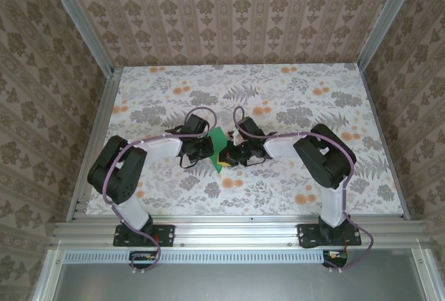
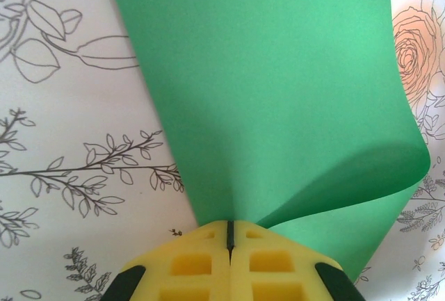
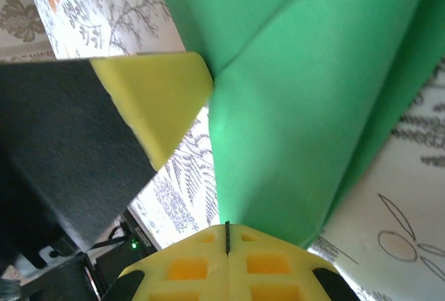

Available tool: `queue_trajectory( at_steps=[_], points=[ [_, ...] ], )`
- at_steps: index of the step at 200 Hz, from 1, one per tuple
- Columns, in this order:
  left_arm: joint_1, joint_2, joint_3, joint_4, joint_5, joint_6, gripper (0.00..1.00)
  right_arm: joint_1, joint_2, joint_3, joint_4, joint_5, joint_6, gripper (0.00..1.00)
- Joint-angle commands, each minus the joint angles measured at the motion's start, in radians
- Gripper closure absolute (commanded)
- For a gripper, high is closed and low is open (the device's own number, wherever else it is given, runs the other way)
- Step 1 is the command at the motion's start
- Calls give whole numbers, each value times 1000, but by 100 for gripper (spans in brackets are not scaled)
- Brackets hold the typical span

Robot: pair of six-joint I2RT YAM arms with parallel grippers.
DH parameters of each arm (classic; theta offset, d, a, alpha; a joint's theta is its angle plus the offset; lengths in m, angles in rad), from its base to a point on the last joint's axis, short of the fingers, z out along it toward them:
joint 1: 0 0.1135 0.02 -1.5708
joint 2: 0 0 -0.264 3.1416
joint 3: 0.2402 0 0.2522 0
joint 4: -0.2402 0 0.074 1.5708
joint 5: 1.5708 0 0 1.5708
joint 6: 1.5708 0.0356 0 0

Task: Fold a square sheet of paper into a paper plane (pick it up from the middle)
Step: Third fold the triangle at the center of the table.

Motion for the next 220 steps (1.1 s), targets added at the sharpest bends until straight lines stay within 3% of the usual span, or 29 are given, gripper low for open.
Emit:
queue_trajectory(
  at_steps=[1,32,166,220],
  points=[
    [-11,38,-39,-59,-30,-18,100,2,-17,-25,38,-60,18,98],
    [-16,39,-41,-59,-33,-20,100,5,11,-41,112,-106,51,97],
    [-28,40,-33,-75,-62,-38,100,8,72,-44,20,-69,-18,96],
    [-29,42,-30,-80,-74,-41,100,8,39,-54,98,-104,-2,93]
  ],
)
